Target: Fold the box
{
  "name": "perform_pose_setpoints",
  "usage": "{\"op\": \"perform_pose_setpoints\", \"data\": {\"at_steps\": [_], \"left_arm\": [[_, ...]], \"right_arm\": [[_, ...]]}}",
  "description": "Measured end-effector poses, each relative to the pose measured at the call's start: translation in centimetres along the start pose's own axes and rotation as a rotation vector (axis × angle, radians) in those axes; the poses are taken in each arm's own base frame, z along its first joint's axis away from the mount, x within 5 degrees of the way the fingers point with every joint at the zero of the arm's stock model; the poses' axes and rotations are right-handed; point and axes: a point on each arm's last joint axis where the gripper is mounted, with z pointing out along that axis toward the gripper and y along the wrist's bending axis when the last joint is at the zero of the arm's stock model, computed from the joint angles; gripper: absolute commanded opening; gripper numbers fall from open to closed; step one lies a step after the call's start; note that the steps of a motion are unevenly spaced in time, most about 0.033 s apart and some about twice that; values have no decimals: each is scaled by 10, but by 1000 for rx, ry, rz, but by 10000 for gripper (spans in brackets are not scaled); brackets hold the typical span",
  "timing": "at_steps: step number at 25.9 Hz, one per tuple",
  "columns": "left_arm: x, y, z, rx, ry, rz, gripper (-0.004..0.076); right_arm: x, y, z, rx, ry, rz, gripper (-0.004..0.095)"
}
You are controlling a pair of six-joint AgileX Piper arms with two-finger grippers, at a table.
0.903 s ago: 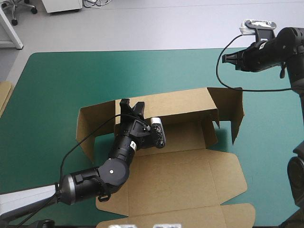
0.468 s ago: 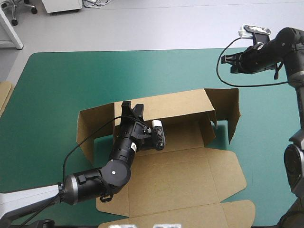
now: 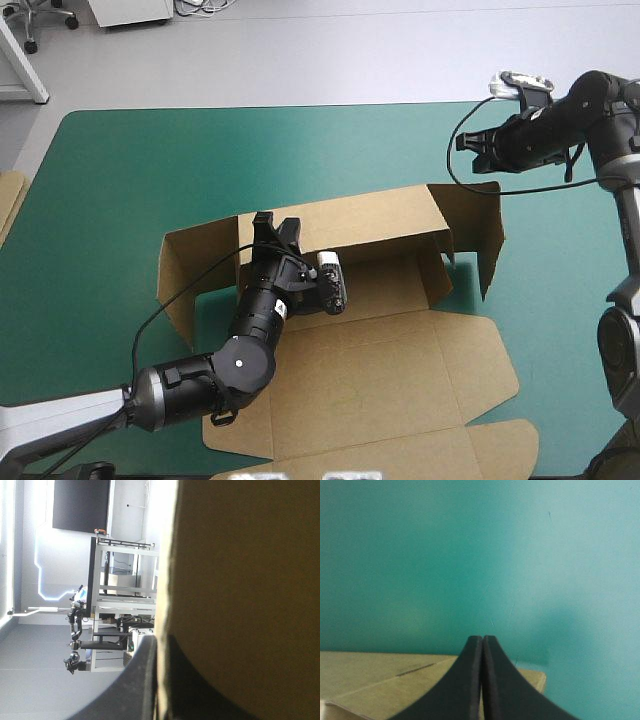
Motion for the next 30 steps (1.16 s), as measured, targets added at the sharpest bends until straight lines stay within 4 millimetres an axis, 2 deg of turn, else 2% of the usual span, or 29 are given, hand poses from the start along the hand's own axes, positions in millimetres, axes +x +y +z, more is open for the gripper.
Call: {"op": "perform_pose_setpoints", "data": {"at_steps": [4, 13, 17, 22, 23, 30], "left_arm": [[0, 0, 0, 1, -1, -3, -10], [0, 0, 0, 2, -3, -4, -10], [0, 0, 0, 2, -3, -4, -10], [0, 0, 0, 2, -3, -4, -10], [0, 0, 0, 1, -1, -4, -10], [0, 0, 0, 0, -1, -4, -10]], "right_arm": [[16, -4, 11, -6, 65, -2, -19], [56, 5, -6, -49, 102, -70, -19], [67, 12, -9, -107, 74, -108, -18], [80, 12, 1, -168, 94, -147, -18], [87, 11, 6, -185, 90, -162, -18], [123, 10, 2, -167, -63, -349, -18]]}}
